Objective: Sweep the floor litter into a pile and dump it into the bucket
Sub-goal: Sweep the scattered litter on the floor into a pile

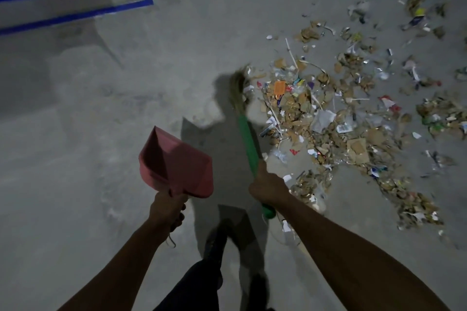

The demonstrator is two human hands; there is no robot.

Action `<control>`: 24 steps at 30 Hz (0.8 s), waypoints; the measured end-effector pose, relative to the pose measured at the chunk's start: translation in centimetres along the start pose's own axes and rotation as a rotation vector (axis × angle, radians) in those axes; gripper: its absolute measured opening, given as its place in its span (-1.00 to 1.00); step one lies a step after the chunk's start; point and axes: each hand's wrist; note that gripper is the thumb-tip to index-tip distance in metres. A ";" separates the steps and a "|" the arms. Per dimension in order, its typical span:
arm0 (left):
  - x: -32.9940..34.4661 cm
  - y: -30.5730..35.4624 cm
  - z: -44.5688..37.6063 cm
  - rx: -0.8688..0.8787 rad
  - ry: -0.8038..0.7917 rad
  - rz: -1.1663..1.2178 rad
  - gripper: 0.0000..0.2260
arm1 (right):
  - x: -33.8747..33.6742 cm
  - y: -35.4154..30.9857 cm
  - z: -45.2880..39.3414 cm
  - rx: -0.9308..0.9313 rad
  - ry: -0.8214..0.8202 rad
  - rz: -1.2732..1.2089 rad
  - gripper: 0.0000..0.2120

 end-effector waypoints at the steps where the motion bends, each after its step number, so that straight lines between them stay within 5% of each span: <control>1: 0.3 0.3 0.1 -0.002 0.006 -0.010 -0.81 | -0.5 0.0 -0.3 -0.026 -0.022 0.024 -0.22; 4: 1.4 1.0 0.1 -0.015 0.029 -0.025 -0.78 | -1.6 0.6 -2.8 -0.077 -0.083 0.078 -0.29; 9: 5.1 2.9 0.5 -0.061 0.038 -0.031 -0.82 | -3.0 4.1 -7.1 -0.078 -0.099 0.079 -0.69; 24: 20.6 14.4 6.5 -0.114 0.123 -0.055 -0.86 | -25.6 18.5 -16.0 0.181 0.162 -0.857 -0.68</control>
Point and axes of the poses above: each hand's wrist, its own z-axis away from the middle knuckle, its own x-axis out of the palm, y = z × x, and after that the axes turned 15 degrees about -z, right-handed
